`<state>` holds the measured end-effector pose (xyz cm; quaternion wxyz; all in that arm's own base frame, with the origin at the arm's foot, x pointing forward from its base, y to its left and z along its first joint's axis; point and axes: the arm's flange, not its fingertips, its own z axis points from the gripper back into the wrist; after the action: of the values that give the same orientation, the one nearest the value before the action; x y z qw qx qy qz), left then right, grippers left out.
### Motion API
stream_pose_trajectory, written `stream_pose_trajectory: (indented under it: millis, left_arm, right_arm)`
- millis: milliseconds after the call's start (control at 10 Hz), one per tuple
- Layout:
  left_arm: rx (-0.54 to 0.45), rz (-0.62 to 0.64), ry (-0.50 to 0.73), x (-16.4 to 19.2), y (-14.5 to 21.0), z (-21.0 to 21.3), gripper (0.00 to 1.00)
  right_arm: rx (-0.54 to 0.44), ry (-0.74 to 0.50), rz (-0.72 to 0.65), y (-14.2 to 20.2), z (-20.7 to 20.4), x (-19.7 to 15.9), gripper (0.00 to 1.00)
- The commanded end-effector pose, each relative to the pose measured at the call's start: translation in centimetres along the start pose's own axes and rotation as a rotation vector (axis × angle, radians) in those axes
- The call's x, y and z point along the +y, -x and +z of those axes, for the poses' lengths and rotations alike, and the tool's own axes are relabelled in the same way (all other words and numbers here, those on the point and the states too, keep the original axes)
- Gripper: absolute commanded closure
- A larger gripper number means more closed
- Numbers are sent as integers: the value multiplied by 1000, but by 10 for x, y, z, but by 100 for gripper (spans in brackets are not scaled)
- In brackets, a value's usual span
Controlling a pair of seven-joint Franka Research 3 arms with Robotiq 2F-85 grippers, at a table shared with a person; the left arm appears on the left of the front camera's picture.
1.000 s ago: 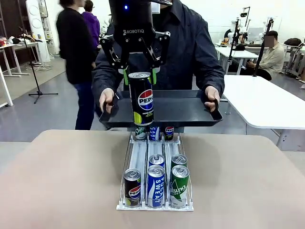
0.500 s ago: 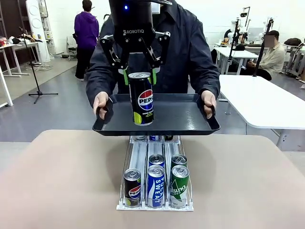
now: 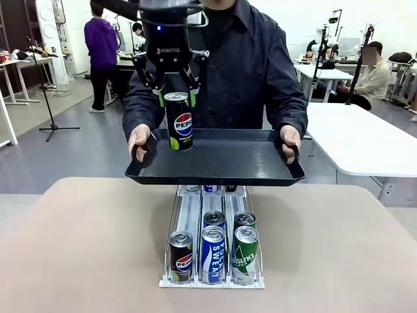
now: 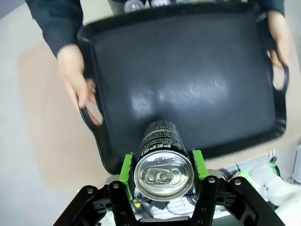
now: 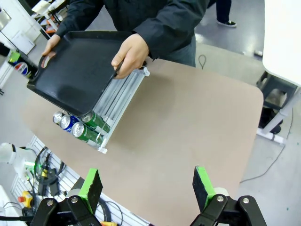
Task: Retrieve and hand over the desired beverage to the person.
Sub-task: Place the picked can on the Handle tray extended by the person.
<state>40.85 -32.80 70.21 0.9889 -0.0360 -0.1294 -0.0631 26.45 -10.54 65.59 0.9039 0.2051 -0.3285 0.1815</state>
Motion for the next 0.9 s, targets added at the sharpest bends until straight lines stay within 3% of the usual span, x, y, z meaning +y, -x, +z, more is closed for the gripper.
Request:
stream_pose_trajectory:
  millis: [0,300,800]
  left_arm:
    - [-28,-5,5,11,-25,-5,42]
    - [35,44,-33,27,-58,-26,42]
    - [56,38,-73,27,-53,-41,42]
  right_arm:
    - [-9,-31,9,0,-1,0,0]
    - [-9,-31,9,0,-1,0,0]
    - [-9,-31,9,0,-1,0,0]
